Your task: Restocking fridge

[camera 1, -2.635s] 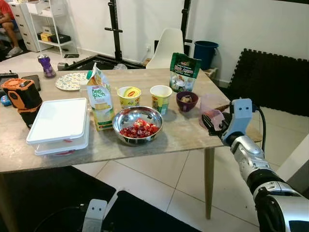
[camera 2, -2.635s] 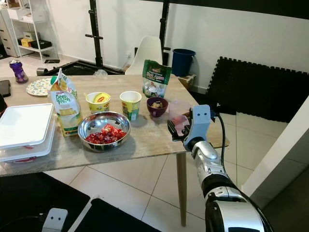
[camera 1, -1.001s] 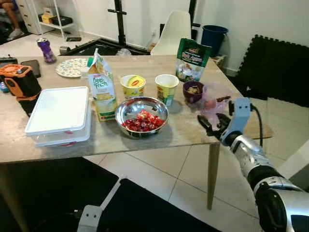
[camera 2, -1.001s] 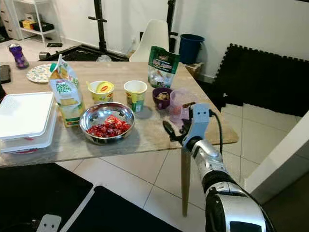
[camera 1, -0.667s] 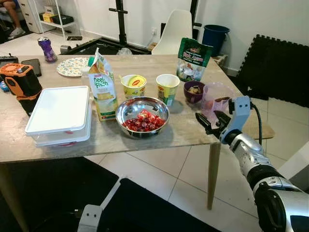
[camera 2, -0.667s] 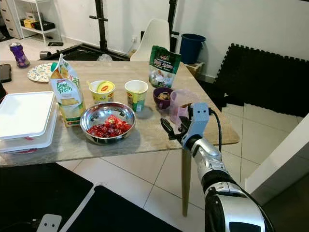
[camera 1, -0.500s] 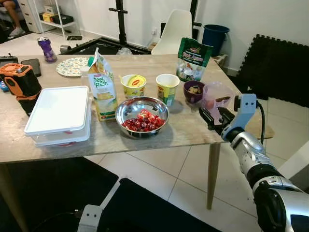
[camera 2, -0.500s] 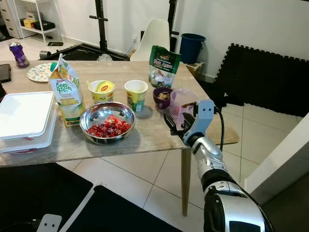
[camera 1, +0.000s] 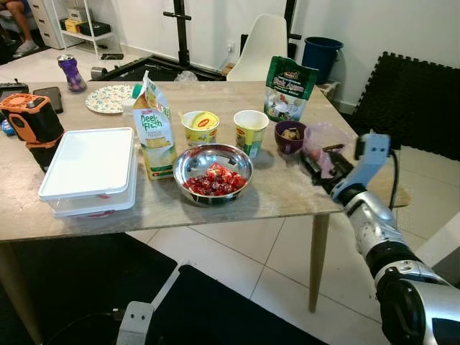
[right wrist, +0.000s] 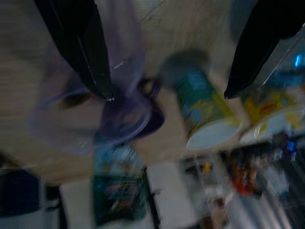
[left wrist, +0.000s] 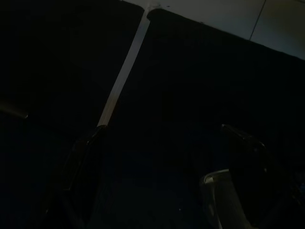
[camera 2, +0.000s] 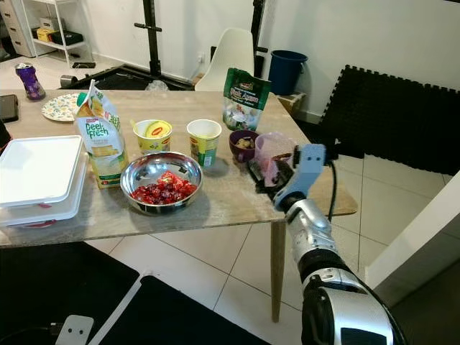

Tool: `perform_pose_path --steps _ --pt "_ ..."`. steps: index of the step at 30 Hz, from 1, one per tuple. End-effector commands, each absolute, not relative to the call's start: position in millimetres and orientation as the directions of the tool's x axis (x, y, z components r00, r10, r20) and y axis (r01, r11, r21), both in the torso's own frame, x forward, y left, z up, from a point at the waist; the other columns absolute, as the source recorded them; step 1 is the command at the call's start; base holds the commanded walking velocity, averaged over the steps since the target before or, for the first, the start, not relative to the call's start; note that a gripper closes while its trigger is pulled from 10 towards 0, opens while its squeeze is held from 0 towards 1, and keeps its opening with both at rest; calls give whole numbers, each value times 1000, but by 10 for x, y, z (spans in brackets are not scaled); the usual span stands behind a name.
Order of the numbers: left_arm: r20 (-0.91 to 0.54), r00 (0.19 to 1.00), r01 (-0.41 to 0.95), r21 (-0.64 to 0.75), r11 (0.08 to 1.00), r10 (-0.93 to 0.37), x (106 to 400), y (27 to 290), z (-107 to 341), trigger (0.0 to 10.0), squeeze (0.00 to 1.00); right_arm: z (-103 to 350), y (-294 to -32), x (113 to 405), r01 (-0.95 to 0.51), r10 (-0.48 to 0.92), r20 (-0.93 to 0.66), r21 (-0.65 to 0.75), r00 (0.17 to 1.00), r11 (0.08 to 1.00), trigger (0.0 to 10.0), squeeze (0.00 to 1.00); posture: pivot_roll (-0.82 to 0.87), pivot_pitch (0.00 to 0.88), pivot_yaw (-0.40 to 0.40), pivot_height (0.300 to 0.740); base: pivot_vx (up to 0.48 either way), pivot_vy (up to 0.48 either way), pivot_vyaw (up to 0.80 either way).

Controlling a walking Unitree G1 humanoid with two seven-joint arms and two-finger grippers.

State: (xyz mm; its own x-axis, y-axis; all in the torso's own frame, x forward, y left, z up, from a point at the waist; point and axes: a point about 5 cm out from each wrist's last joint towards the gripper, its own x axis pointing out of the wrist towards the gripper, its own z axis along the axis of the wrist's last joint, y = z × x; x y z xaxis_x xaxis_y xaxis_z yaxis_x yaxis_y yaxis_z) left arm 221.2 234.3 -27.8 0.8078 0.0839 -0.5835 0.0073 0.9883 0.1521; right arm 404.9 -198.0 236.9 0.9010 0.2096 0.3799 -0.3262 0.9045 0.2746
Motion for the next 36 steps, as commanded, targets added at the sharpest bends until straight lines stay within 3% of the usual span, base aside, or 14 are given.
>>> perform_pose_path --steps 1,6,9,10,12,14,18,24,28,36 --pt "-624 776 -5 145 989 96 2089 2344 -392 10000 0 2327 -2291 3955 -254 100 422 326 901 910 10000 0 15 143 -57 740 0 0 0" --pt "-638 762 -19 146 989 109 2087 2362 -420 10000 0 2155 -2657 3811 -132 -18 390 355 921 925 10000 0 -1 121 -57 740 0 0 0" --pt "-641 760 -22 147 989 112 2102 2359 -424 10000 0 2056 -2750 3757 -85 -42 354 336 934 938 10000 0 -2 119 -57 740 0 0 0" --pt "-644 755 -36 148 988 124 2118 2362 -430 10000 0 1710 -2795 3675 19 -62 181 232 982 972 10000 0 -7 111 -57 740 0 0 0" --pt "-648 750 -50 145 988 133 2125 2364 -440 10000 0 1348 -2792 3568 67 -69 6 133 998 989 10000 0 -9 107 -55 740 0 0 0" --pt "-649 749 -54 144 988 135 2124 2365 -443 10000 0 1262 -2783 3538 72 -69 -33 112 997 991 10000 0 -9 107 -55 740 0 0 0" --pt "-654 742 -79 133 988 148 2126 2384 -459 10000 0 497 -2429 3192 -63 65 -292 17 954 998 10000 0 -10 94 -56 740 0 0 0" --pt "-673 725 -88 120 989 146 2089 2378 -501 10000 0 -27 -2090 2800 -295 229 -486 -63 843 953 10000 0 -1 84 -58 740 0 0 0" --pt "-695 701 -99 124 987 158 2032 2382 -555 10000 0 -241 -2006 2586 -326 211 -557 -114 803 939 10000 0 3 75 -59 740 0 0 0" --pt "-700 694 -124 114 986 168 2015 2382 -574 10000 0 -337 -1891 2487 -321 186 -566 -150 803 935 10000 0 18 61 -63 740 0 0 0"
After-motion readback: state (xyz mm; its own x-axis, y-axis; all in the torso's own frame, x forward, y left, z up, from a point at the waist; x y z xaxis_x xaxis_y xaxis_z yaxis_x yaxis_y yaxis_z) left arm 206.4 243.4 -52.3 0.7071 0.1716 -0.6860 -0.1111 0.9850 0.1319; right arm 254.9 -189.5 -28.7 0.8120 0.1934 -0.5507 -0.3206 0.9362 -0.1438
